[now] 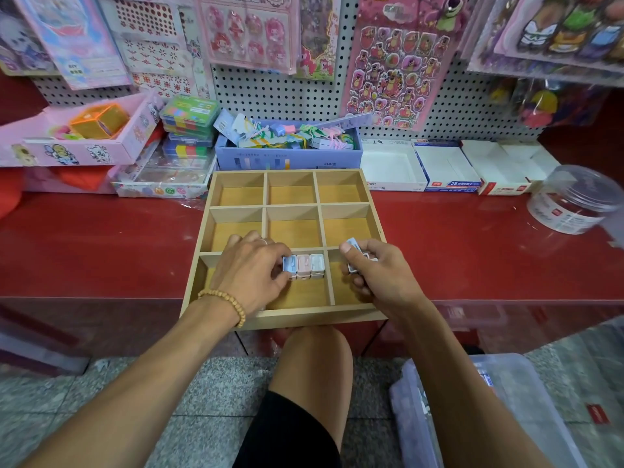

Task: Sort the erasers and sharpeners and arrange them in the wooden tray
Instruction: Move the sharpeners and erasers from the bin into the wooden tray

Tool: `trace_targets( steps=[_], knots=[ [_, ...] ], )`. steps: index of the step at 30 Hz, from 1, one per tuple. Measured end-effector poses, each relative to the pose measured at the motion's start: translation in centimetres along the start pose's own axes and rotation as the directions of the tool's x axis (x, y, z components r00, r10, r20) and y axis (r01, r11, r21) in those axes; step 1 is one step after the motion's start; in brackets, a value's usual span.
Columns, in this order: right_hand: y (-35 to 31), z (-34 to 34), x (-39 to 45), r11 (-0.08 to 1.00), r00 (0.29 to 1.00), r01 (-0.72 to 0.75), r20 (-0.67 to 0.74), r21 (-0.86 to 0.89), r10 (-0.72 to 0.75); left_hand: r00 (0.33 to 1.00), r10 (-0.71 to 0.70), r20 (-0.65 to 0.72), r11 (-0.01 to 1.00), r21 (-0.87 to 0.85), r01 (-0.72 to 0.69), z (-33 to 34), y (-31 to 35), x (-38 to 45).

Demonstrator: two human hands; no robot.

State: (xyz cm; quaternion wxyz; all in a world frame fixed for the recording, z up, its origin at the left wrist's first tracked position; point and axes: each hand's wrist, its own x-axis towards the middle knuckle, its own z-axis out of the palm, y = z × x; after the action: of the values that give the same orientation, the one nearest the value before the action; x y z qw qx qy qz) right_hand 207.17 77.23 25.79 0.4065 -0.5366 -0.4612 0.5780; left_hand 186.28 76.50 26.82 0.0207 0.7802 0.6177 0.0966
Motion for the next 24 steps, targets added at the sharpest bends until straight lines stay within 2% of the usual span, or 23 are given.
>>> trace_targets(
  steps=[5, 7, 10, 13, 15, 18, 22, 24],
  knots=[
    [-0.3, 0.0, -0.1, 0.999, 0.999, -0.03, 0.027, -0.027, 0.031, 1.0, 0.019, 0.006, 1.0, -0.009, -0.019, 0.1, -0.3, 0.1],
    [-0.6, 0.0, -0.5, 0.999, 0.998, -0.032, 0.058, -0.037, 0.034, 0.999, 0.01, -0.033, 0.998, -0.055, -0.012, -0.1, -0.3, -0.1],
    [-1.4, 0.2, -1.4, 0.998, 0.997, -0.014, 0.071, -0.065, 0.019, 0.986, -0.052, -0.158, 0.95, -0.313, 0.0, -1.0, 0.5, -0.3],
    [-1.9, 0.7, -2.1, 1.0, 0.993, -0.002, 0.117, -0.027, 0.005, 0.989, 0.013, -0.144, 0.875, -0.478, -0.081, -2.1, 2.2, -0.2],
    [-2.2, 1.0, -2.4, 1.0, 0.987, -0.007, 0.162, -0.002, 0.007, 0.988, 0.08, -0.131, 0.857, -0.497, -0.135, -2.3, 3.0, 0.0],
    [-2.4, 1.3, -2.6, 1.0, 0.984, -0.013, 0.175, -0.005, 0.013, 0.978, 0.106, -0.178, 0.841, -0.509, -0.184, -2.1, 3.2, 0.0],
    [-2.2, 1.5, -2.6, 0.999, 0.996, 0.012, 0.091, 0.047, -0.017, 0.981, 0.057, -0.188, 0.815, -0.558, -0.154, -2.3, 3.0, -0.3],
    [-2.2, 1.8, -2.7, 0.998, 0.996, 0.002, 0.094, 0.065, -0.008, 0.985, 0.031, -0.168, 0.783, -0.609, -0.129, -2.5, 3.0, -0.3]
  ],
)
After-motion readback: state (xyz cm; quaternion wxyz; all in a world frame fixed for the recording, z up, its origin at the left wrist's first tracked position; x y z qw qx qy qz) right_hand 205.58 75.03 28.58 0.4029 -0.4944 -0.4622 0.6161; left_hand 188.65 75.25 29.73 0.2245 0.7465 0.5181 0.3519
